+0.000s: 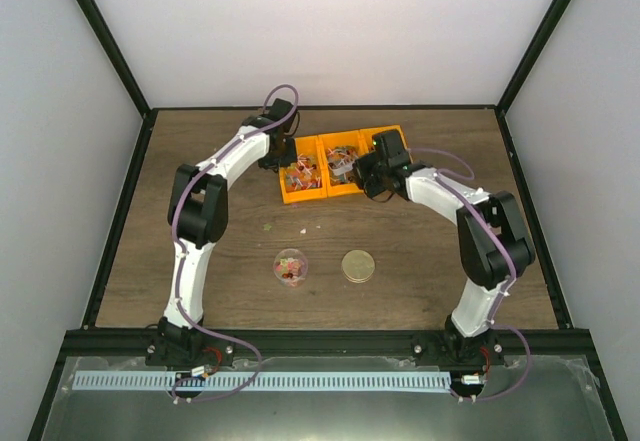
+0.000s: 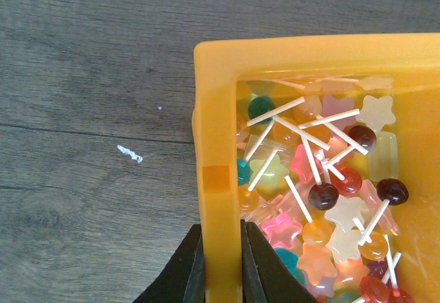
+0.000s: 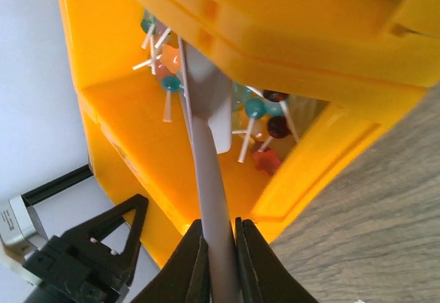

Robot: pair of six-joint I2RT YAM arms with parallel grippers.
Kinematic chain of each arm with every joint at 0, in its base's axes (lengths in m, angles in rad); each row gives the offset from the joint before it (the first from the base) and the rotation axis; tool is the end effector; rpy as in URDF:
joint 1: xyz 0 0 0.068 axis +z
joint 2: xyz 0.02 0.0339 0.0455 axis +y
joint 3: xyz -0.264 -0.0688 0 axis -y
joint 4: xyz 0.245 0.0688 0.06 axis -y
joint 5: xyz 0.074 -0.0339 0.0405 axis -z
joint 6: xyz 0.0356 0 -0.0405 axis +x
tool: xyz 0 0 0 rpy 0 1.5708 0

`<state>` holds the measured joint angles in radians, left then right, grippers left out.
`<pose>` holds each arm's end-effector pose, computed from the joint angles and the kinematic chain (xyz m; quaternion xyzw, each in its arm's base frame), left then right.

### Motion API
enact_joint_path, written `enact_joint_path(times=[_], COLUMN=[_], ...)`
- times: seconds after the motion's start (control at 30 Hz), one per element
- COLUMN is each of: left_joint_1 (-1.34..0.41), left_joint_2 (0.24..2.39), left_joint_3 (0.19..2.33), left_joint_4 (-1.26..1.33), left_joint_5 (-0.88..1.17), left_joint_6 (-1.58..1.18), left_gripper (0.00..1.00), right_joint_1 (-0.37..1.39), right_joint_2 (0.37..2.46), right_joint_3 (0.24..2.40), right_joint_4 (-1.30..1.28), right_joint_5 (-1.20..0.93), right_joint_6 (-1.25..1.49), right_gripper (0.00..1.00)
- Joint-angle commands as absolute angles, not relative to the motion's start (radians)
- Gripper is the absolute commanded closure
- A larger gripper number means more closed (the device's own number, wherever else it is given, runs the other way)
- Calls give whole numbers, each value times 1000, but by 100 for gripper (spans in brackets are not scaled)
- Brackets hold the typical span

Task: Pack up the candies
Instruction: Scoop the fake candies from the storage box.

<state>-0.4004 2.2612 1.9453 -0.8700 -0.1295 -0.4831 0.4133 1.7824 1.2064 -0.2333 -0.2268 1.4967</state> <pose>0.4445 -0.1831 0.1967 -0.0529 0.9781 -0.0242 0.1997 0.3527 0.1634 0.2098 0.4396 0.8120 0.3621 0.1275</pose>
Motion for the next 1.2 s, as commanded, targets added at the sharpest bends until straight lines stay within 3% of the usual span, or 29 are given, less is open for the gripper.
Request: enact_joint_path(times=[0.0,0.1,0.47,1.17], left_joint_1=[-408,-406,-405,-402], left_joint_2=[2292,2292,2289,2272], left_joint_3=[1968,1970,1970,1972], left_joint_4=[-927,-927,-922,-912], left_joint_5=[-109,-104,-100,-71], left_joint_6=[-426,-431,-448,-443], left_gripper=[96,96,96,92], right_joint_1=[411,410,409,372], right_joint_2=[1700,1632,1475,1170], right_joint_3=[1007,905,859,574], right_joint_4=[-41,35,-48,97], right_joint_5=[-286,-276,-206,-185], right_joint_6=[1476,1486,1436,1341], right_gripper=[99,99,99,99])
